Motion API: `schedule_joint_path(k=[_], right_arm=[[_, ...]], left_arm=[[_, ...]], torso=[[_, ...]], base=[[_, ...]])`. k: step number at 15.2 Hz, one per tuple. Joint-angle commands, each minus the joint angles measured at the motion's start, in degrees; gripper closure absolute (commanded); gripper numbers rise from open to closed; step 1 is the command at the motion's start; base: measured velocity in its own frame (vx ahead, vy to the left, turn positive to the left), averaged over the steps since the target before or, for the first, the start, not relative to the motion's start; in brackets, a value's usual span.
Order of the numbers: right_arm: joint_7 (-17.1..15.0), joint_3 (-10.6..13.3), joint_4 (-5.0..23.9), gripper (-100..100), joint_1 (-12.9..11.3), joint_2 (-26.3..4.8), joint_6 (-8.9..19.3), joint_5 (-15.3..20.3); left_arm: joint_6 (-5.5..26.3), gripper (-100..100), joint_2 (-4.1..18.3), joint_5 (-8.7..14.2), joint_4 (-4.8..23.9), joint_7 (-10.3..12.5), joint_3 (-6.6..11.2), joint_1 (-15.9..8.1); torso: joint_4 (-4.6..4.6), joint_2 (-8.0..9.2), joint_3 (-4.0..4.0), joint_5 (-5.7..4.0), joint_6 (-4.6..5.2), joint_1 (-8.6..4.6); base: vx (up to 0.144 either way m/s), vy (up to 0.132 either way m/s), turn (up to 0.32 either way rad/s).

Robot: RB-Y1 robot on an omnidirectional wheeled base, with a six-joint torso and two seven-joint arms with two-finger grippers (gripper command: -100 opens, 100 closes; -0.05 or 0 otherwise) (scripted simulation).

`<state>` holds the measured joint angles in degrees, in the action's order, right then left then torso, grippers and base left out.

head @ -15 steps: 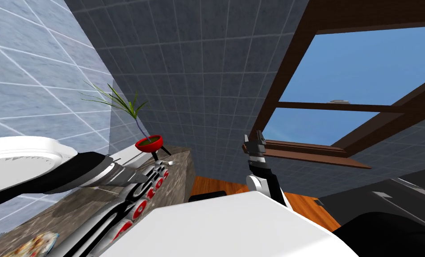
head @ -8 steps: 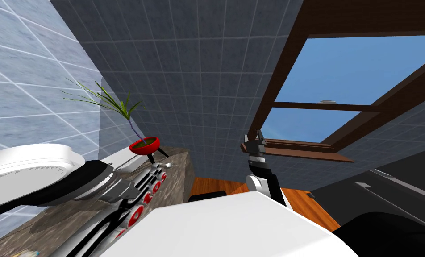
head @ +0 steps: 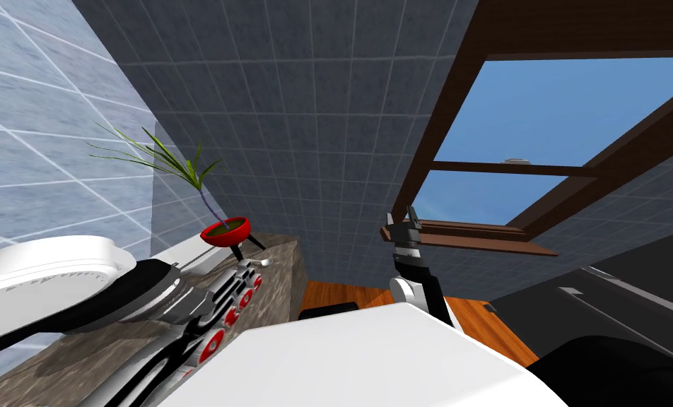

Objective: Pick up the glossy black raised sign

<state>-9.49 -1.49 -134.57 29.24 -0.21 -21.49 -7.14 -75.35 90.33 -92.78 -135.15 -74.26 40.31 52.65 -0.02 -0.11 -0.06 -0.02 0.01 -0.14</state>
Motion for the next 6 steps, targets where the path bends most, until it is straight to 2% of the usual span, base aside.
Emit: schedule_joint_path(k=[1, 2, 5, 6], right_arm=[[0.00, 0.00, 0.00, 0, 0.00, 0.00, 0.00, 0.00], [0.00, 0.00, 0.00, 0, 0.00, 0.00, 0.00, 0.00], [0.00, 0.00, 0.00, 0, 0.00, 0.00, 0.00, 0.00], [0.00, 0.00, 0.00, 0, 0.00, 0.00, 0.00, 0.00]], left_arm=[[0.00, 100, 0.00, 0.00, 0.00, 0.00, 0.00, 0.00], [-1.71, 100, 0.32, 1.68, -0.14, 0.07, 1.74, -0.65], [-3.50, 100, 1.40, 4.05, 0.05, 0.47, 3.64, -1.75], [-2.55, 100, 0.69, 2.76, -0.16, 0.18, 2.71, -1.11]], torso=[[0.00, 0.00, 0.00, 0.00, 0.00, 0.00], [0.00, 0.00, 0.00, 0.00, 0.00, 0.00], [0.05, 0.07, 0.06, -0.07, -0.02, -0.01], [0.06, 0.09, 0.07, -0.09, -0.02, -0.02]], base=[[0.000, 0.000, 0.000], [-0.005, 0.005, 0.042], [-0.011, 0.012, 0.046], [-0.006, 0.008, 0.015]])
